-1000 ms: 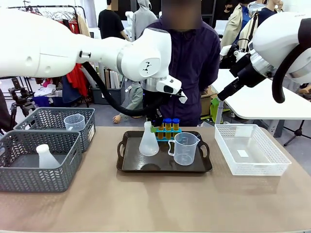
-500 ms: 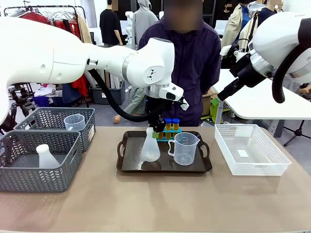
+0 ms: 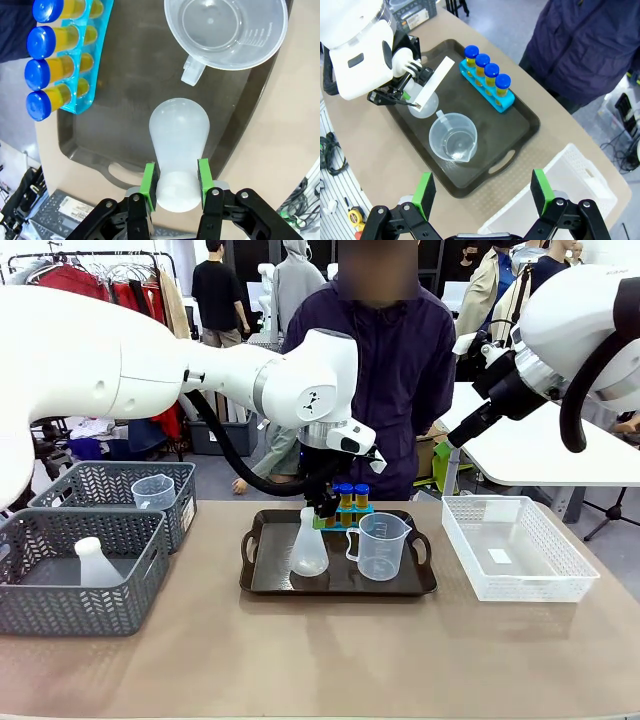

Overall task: Prepare the laboratory tools.
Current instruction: Pick up one Small flask and place it on the Handle tray.

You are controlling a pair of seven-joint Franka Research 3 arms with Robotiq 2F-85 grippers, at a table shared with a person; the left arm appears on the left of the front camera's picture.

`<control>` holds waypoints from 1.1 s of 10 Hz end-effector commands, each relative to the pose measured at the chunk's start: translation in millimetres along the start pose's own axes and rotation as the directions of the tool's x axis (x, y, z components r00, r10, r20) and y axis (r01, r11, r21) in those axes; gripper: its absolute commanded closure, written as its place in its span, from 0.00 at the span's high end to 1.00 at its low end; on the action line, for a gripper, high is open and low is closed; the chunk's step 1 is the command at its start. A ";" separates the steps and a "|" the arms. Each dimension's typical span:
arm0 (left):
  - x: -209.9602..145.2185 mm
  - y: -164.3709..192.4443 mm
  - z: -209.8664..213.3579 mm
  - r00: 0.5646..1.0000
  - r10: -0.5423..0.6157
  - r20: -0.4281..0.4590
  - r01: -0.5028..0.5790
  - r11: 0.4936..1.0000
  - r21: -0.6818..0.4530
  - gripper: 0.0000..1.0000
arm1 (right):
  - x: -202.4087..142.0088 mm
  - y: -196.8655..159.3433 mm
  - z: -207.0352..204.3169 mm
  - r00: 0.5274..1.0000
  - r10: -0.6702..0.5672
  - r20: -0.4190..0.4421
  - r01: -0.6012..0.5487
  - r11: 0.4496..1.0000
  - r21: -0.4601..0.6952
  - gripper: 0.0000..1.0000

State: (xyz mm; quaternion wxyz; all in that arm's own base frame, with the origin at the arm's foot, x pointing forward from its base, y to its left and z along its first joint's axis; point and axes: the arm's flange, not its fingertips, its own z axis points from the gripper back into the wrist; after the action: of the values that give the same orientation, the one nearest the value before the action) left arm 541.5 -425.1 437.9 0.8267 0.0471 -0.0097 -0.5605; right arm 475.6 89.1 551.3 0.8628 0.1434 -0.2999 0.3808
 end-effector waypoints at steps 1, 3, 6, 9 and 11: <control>-1.5 5.7 -2.1 1.000 -0.012 0.006 0.012 1.000 0.015 0.00 | -0.7 -1.0 0.9 1.000 -0.004 0.005 0.004 1.000 0.006 1.00; -2.2 9.0 -5.2 1.000 -0.012 0.004 0.012 1.000 0.008 0.09 | -0.7 -1.0 0.9 1.000 -0.004 0.005 0.004 1.000 0.006 1.00; -3.3 9.5 -4.7 1.000 -0.007 0.006 0.007 1.000 0.008 0.64 | -0.7 -1.0 0.9 1.000 -0.004 0.005 0.004 1.000 0.006 1.00; -5.7 10.5 -3.8 1.000 0.001 0.007 -0.001 1.000 0.007 1.00 | -0.7 -1.0 0.9 1.000 -0.004 0.005 0.004 1.000 0.006 1.00; -9.8 11.8 0.8 1.000 0.015 0.020 -0.014 1.000 -0.002 1.00 | -0.7 -1.0 0.9 1.000 -0.004 0.005 0.004 1.000 0.006 1.00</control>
State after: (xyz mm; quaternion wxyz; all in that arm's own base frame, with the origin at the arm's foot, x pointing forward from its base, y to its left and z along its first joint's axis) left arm 549.9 -420.1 435.4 0.8307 0.0449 -0.0120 -0.5548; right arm 475.6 89.1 551.3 0.8628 0.1434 -0.2999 0.3808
